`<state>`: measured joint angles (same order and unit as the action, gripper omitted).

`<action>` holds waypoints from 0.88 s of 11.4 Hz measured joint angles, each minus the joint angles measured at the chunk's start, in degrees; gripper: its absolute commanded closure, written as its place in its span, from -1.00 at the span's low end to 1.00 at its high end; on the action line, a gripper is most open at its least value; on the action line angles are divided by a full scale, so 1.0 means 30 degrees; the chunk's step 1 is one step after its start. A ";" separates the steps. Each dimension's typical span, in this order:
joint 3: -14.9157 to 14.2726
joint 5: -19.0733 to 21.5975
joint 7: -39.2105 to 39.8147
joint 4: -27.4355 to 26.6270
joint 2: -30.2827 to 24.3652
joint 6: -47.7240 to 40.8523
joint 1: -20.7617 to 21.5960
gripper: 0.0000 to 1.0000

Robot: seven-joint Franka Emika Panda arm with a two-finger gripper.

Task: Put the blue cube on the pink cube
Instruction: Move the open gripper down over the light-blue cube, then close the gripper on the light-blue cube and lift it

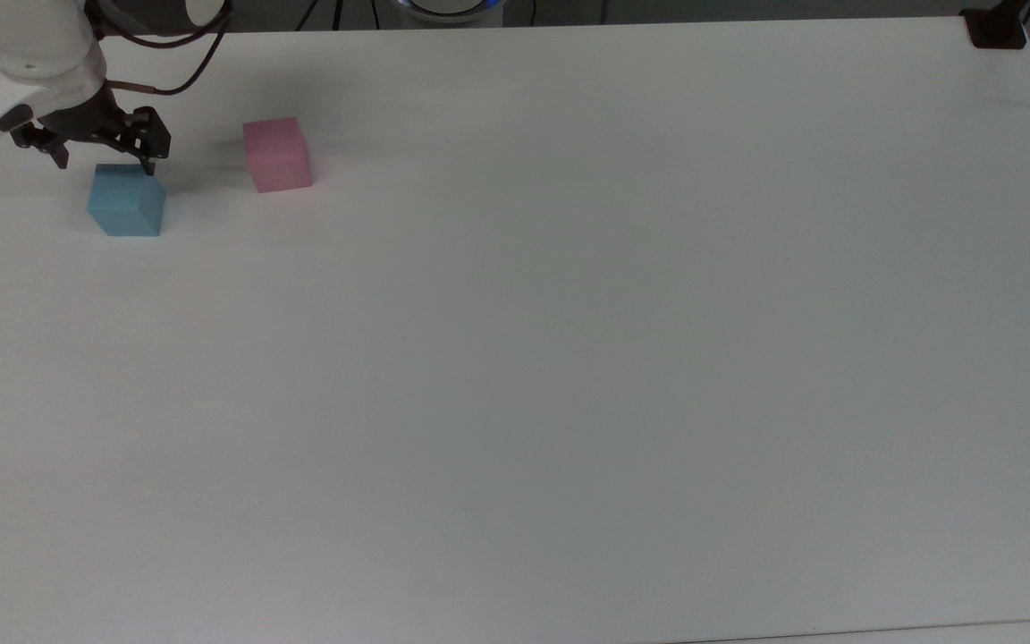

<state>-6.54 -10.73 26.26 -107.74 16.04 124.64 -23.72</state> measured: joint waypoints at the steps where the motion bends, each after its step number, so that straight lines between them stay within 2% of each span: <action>1: 0.0016 0.0000 -0.0063 -0.0014 0.0185 0.0004 0.0004 -1.00; 2: 0.0047 0.0000 -0.0168 -0.0026 0.0395 0.0004 0.0012 -0.86; 4: 0.0130 0.0001 -0.0699 -0.0029 0.0885 0.0005 0.0032 -0.18; 5: 0.0166 0.0000 -0.1061 -0.0029 0.1041 0.0005 0.0050 -0.10; 8: 0.0173 0.0001 -0.1295 0.0278 0.0782 -0.0445 0.0074 -0.10; 10: 0.0217 0.0316 -0.0909 0.0830 -0.0551 -0.2548 0.0108 -0.10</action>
<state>-5.89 -9.79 23.54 -105.25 14.39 116.99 -23.39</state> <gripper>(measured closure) 0.414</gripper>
